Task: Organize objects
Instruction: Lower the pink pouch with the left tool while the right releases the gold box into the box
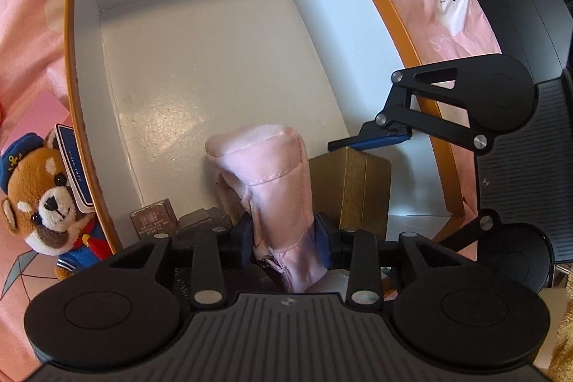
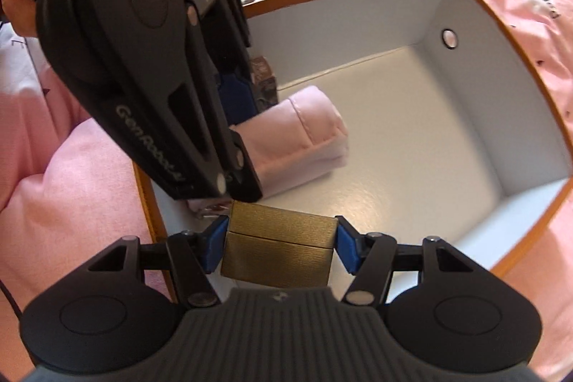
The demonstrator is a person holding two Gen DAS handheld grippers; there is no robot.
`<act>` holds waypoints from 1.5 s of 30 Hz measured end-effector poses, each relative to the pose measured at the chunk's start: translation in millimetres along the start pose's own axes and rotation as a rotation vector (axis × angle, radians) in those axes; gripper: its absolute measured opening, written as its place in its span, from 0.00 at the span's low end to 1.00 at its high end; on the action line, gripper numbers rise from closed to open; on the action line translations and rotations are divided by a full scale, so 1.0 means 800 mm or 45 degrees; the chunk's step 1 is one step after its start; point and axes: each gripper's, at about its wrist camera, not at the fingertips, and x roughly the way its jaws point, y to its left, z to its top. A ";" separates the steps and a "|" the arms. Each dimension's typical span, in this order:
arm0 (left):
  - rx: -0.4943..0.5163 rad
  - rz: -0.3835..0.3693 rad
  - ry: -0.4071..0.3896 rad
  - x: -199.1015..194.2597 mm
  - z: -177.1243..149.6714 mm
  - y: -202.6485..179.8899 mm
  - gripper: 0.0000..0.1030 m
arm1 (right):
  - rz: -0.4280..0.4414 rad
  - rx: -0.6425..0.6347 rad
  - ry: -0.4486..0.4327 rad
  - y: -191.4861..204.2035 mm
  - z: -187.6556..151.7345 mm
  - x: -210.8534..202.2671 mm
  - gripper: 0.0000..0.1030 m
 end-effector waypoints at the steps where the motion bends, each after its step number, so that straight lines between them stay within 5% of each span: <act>1: -0.002 -0.004 -0.004 -0.001 -0.001 0.001 0.41 | 0.013 -0.005 0.014 -0.002 0.002 0.003 0.61; 10: 0.004 -0.077 -0.080 -0.027 -0.011 0.013 0.52 | 0.144 -0.064 0.136 -0.013 0.021 0.020 0.62; 17: 0.013 -0.082 -0.163 -0.041 -0.022 0.026 0.34 | 0.210 -0.086 0.169 -0.011 0.040 0.029 0.63; 20: -0.004 -0.101 -0.182 -0.048 -0.023 0.034 0.33 | 0.161 -0.083 0.174 -0.012 0.041 0.025 0.61; 24: -0.005 -0.123 -0.232 -0.074 -0.030 0.052 0.33 | 0.112 -0.026 0.149 -0.019 0.034 0.007 0.36; 27: -0.014 -0.112 -0.256 -0.071 -0.021 0.043 0.35 | 0.029 -0.013 0.192 -0.020 0.029 0.001 0.34; 29: -0.016 -0.093 -0.262 -0.073 -0.017 0.040 0.48 | -0.026 -0.042 0.245 -0.018 0.026 0.003 0.34; 33: -0.007 -0.073 -0.258 -0.044 -0.003 0.010 0.53 | -0.064 -0.098 0.351 -0.009 0.023 0.022 0.22; 36: -0.052 -0.064 -0.229 -0.016 0.010 -0.001 0.52 | -0.072 -0.105 0.378 -0.004 0.022 0.040 0.21; 37: -0.069 -0.068 -0.228 -0.013 0.010 0.001 0.43 | -0.068 -0.097 0.375 -0.004 0.022 0.043 0.20; 45: -0.316 -0.122 -0.207 -0.013 0.011 0.027 0.32 | -0.079 -0.020 0.237 -0.006 0.024 0.051 0.16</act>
